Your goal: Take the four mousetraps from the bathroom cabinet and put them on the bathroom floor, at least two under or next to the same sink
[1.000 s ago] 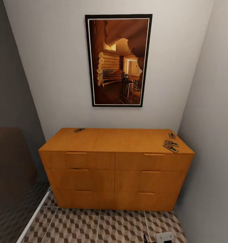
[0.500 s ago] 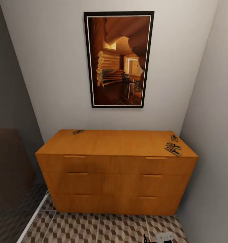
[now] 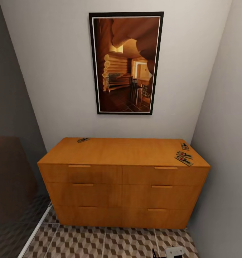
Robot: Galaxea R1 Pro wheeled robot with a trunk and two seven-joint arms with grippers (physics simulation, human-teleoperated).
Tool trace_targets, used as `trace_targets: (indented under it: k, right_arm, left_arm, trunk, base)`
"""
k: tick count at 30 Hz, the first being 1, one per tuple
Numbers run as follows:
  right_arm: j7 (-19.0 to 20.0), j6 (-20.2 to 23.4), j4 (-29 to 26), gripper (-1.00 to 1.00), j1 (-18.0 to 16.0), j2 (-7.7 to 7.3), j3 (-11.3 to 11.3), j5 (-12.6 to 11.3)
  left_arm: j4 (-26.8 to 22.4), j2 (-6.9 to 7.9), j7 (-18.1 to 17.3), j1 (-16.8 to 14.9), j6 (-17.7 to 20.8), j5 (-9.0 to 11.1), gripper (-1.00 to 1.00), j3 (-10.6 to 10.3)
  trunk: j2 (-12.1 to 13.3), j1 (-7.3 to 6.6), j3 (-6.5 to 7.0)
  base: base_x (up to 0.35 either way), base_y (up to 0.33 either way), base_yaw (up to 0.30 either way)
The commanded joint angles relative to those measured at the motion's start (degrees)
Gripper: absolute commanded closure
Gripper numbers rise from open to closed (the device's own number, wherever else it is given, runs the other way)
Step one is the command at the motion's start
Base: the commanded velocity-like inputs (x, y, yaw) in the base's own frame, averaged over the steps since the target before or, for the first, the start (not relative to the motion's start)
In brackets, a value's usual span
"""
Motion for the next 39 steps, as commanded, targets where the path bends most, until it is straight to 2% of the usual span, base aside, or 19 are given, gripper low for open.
trace_targets:
  k: [1, 39]
  right_arm:
    - [-0.4, -0.1, 0.0, -1.00, 0.0, 0.02, 0.0, 0.6]
    - [-0.4, -0.1, 0.0, -1.00, 0.0, 0.00, 0.0, 0.7]
  left_arm:
    - [0.0, 0.05, 0.0, 0.0, -0.1, 0.1, -1.00, -0.2]
    - [0.0, 0.05, 0.0, 0.0, -0.2, 0.0, -1.00, -0.3]
  trunk:
    - [0.0, 0.00, -0.05]
    - [0.0, 0.00, -0.05]
  base:
    - [0.000, 0.000, 0.000]
    - [0.000, 0.000, 0.000]
